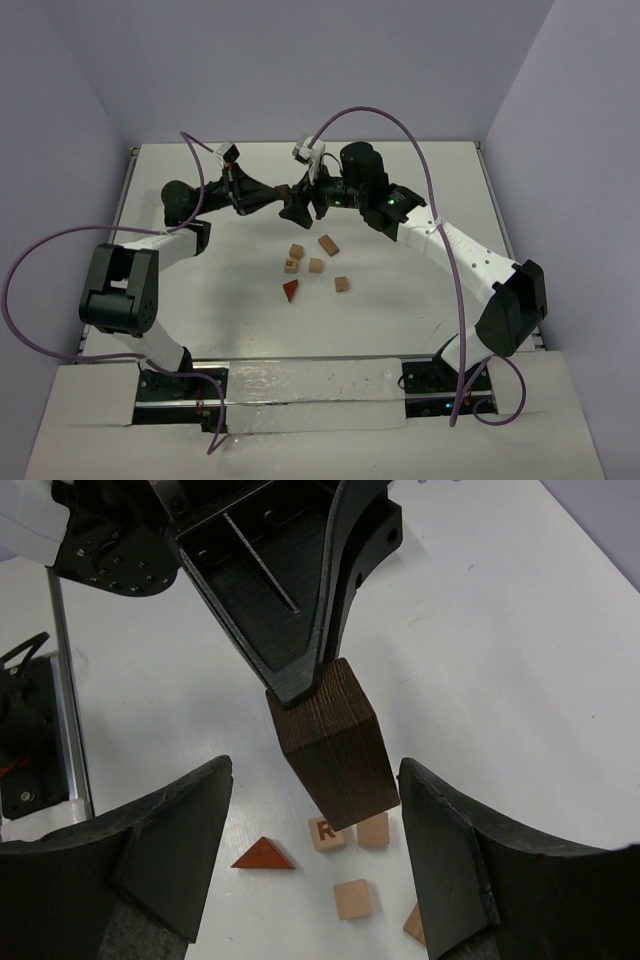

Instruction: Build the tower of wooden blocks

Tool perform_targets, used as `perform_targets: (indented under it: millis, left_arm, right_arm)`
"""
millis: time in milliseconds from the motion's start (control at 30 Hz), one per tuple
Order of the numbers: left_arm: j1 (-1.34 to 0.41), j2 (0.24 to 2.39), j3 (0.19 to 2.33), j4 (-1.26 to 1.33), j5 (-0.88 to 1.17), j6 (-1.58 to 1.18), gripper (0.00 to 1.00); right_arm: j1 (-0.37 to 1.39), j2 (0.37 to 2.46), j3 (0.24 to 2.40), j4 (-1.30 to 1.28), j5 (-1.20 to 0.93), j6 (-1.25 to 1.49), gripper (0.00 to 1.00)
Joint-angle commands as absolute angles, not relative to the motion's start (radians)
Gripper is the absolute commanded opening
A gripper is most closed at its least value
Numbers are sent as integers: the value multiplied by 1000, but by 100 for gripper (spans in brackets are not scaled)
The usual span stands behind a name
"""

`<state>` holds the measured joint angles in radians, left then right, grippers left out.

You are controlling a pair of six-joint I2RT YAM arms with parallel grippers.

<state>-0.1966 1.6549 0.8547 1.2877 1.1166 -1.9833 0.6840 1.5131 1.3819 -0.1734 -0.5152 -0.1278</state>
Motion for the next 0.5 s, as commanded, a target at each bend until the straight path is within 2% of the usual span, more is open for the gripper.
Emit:
perform_targets:
  millis: [0, 267, 467]
  left_arm:
    - [-206, 1601, 856, 1611, 1130, -1990, 0]
    - [-204, 1617, 864, 1629, 1132, -2000, 0]
    - [-206, 1622, 862, 1656, 1143, -2023, 0]
  right_arm:
    - [695, 1503, 1409, -157, -516, -157, 72]
    - [695, 1437, 1370, -232, -526, -204, 77]
    - [692, 1432, 1365, -242, -563, -230, 74]
